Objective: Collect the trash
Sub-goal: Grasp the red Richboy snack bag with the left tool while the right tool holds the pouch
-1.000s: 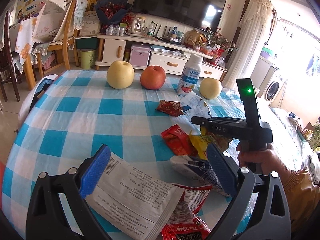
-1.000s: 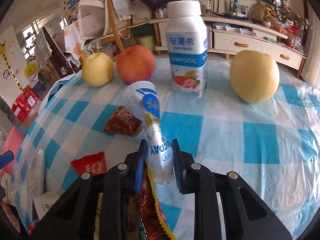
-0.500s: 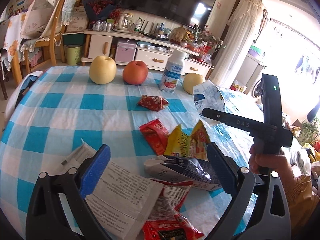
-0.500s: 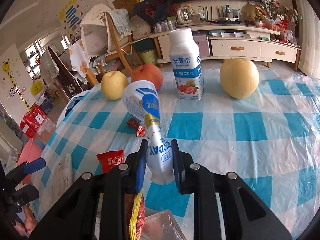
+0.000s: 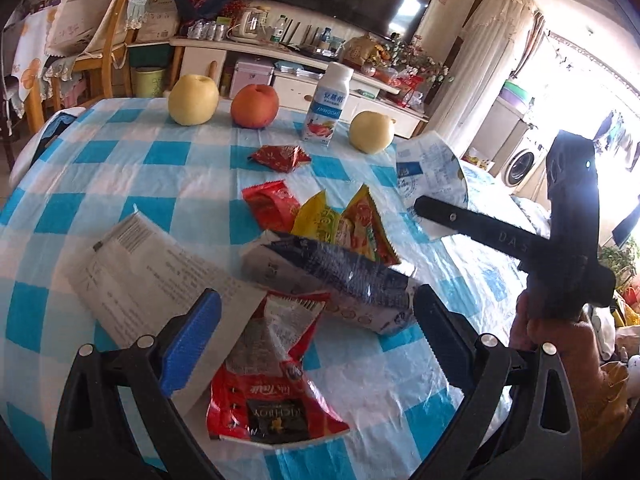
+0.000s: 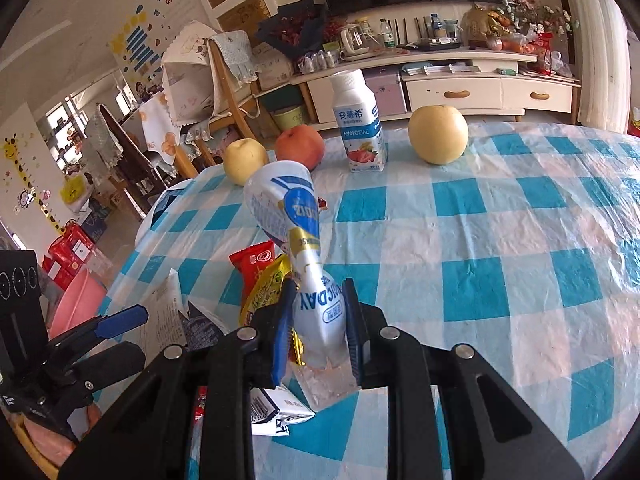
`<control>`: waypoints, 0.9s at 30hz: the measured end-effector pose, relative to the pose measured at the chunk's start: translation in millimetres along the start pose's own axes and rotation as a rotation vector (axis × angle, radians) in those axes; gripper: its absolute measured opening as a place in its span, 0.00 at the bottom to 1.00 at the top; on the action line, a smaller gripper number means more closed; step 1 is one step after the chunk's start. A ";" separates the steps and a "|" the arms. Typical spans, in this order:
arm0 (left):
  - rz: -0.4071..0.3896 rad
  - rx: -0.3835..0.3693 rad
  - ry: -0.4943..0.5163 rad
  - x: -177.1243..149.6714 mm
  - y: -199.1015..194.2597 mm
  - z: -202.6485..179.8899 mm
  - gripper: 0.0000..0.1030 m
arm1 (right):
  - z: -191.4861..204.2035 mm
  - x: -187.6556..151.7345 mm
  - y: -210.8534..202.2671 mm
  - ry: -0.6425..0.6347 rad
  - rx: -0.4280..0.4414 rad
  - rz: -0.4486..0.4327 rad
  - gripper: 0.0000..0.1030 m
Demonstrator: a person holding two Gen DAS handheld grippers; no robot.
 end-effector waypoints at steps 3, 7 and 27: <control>0.017 0.090 -0.003 -21.0 -5.8 -0.9 0.94 | -1.5 -0.6 -0.1 -0.016 -0.004 -0.009 0.24; 0.027 0.151 -0.053 -35.4 -11.4 5.2 0.94 | -3.4 -1.2 2.0 -0.009 0.017 -0.006 0.24; 0.042 0.200 -0.060 -31.9 31.1 9.1 0.76 | 8.1 -2.3 -15.0 -0.076 0.069 -0.043 0.24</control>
Point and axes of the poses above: each gripper's, at about its wrist camera, not at the fingertips, and y roughly the way its jaws point, z to its left, x to its top, the point moved 2 cm from there along y, roughly the way its jaws point, and after that the axes turned 1 degree about z, right-handed, at the moved point
